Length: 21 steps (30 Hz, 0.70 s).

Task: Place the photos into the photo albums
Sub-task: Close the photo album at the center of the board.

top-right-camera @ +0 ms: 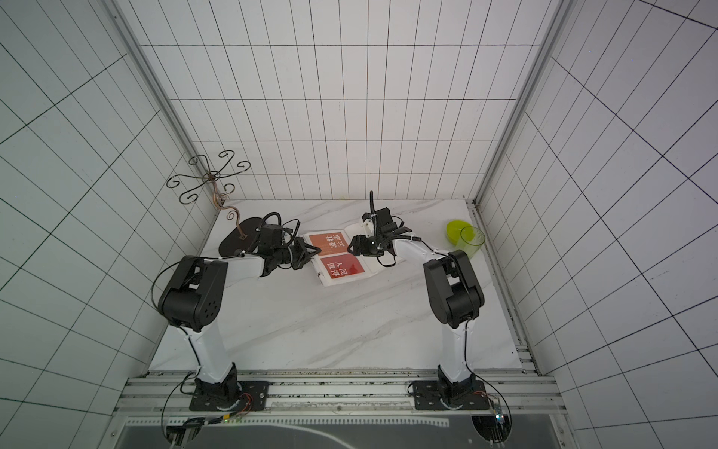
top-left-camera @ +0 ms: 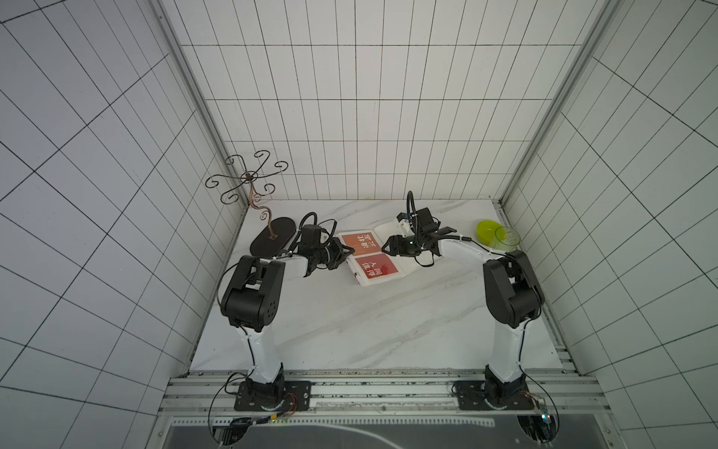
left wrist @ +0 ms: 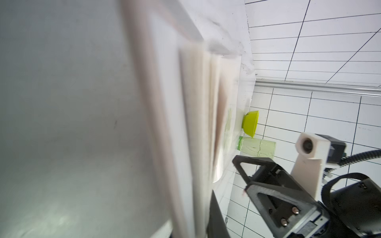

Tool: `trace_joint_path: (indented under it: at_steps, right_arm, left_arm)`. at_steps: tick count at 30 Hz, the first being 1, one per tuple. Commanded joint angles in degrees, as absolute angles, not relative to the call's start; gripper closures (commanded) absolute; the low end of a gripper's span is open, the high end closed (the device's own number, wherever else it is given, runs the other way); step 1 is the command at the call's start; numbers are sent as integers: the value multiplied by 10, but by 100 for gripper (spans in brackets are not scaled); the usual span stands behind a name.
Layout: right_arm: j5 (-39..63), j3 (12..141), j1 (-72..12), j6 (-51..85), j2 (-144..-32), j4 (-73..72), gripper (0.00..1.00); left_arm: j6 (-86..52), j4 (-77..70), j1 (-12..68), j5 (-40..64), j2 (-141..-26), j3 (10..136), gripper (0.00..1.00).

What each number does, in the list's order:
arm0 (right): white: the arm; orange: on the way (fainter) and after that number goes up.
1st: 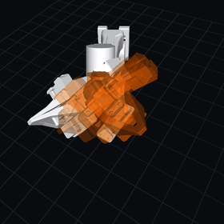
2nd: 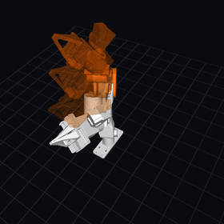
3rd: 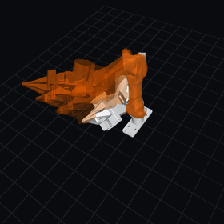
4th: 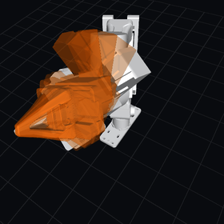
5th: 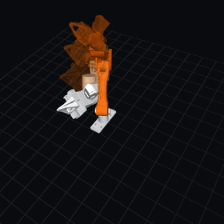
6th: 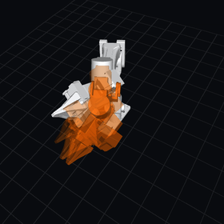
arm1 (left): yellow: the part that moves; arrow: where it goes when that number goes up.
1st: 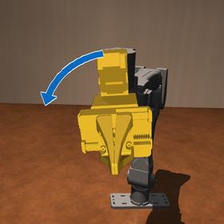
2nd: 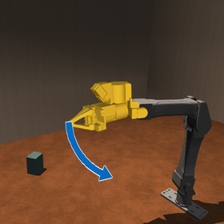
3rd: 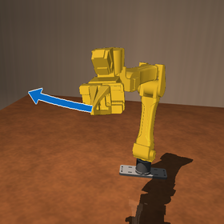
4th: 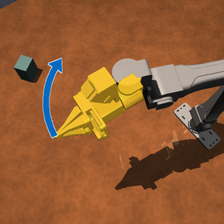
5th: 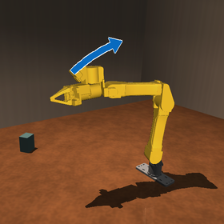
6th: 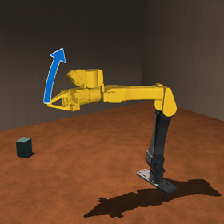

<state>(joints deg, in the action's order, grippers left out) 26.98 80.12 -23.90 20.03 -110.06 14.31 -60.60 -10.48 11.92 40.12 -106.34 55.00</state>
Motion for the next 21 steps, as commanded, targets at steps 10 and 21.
trace_joint_path:
  at_steps: [10,21]
  right_arm:
    - [126,756,-238,184,-1068,182,39]
    - [-10,785,-228,177,-1116,242,35]
  left_arm:
    - [-532,43,90,401,-868,431,100]
    - [-472,145,59,328,-686,338,100]
